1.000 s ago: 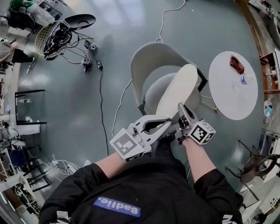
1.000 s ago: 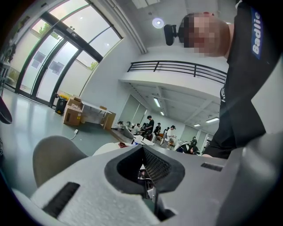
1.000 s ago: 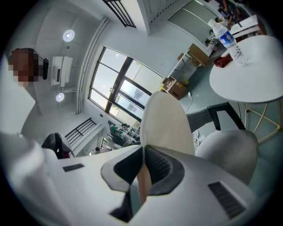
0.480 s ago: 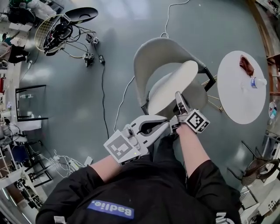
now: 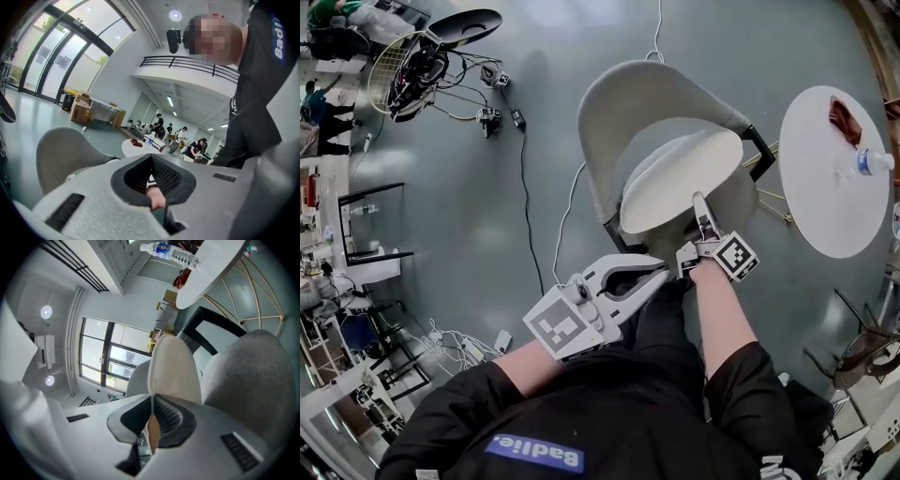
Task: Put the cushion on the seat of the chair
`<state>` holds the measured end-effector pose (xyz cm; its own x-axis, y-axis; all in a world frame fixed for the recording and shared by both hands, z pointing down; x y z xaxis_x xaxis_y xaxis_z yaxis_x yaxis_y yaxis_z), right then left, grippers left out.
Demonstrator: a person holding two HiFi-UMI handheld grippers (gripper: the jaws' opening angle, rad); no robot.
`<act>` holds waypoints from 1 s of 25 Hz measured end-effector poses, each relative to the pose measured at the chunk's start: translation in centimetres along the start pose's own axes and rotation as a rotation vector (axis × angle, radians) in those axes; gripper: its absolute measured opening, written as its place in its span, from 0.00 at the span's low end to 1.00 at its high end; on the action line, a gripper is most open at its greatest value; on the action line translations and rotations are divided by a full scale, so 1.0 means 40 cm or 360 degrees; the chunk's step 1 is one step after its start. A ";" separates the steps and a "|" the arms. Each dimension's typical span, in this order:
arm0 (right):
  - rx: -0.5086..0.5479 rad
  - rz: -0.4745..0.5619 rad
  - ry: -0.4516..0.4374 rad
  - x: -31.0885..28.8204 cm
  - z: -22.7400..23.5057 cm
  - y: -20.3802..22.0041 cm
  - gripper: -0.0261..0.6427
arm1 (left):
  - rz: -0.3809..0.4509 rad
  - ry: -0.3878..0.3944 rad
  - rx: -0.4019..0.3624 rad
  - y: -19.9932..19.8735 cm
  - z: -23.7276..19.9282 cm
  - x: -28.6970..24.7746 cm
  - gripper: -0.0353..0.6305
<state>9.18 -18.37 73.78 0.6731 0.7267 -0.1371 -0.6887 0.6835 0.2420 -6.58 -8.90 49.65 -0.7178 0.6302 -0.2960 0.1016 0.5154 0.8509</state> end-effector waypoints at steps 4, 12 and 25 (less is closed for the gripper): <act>-0.0003 0.0012 0.0043 0.035 0.044 -0.014 0.10 | -0.0045 0.0055 0.0014 0.016 -0.007 -0.023 0.08; 0.0017 -0.0054 0.0111 0.141 0.145 -0.035 0.10 | -0.0132 0.0136 -0.0022 0.074 0.042 -0.081 0.08; -0.0056 0.0004 0.0261 0.230 0.355 -0.046 0.10 | -0.0237 0.0255 -0.0065 0.164 0.082 -0.198 0.08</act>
<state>20.46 -13.92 85.71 0.6205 0.7278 -0.2919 -0.7011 0.6817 0.2093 2.05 -8.61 56.15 -0.8232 0.4472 -0.3497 -0.0393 0.5696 0.8210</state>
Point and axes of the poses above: the fingertips, and each gripper's own axes: x backward along the fingers, z to its right, y out of its underside, the point moved 8 cm from there along x, backward along the fingers, and after that the axes turned 6 degrees about -y, right-handed, at the moved point
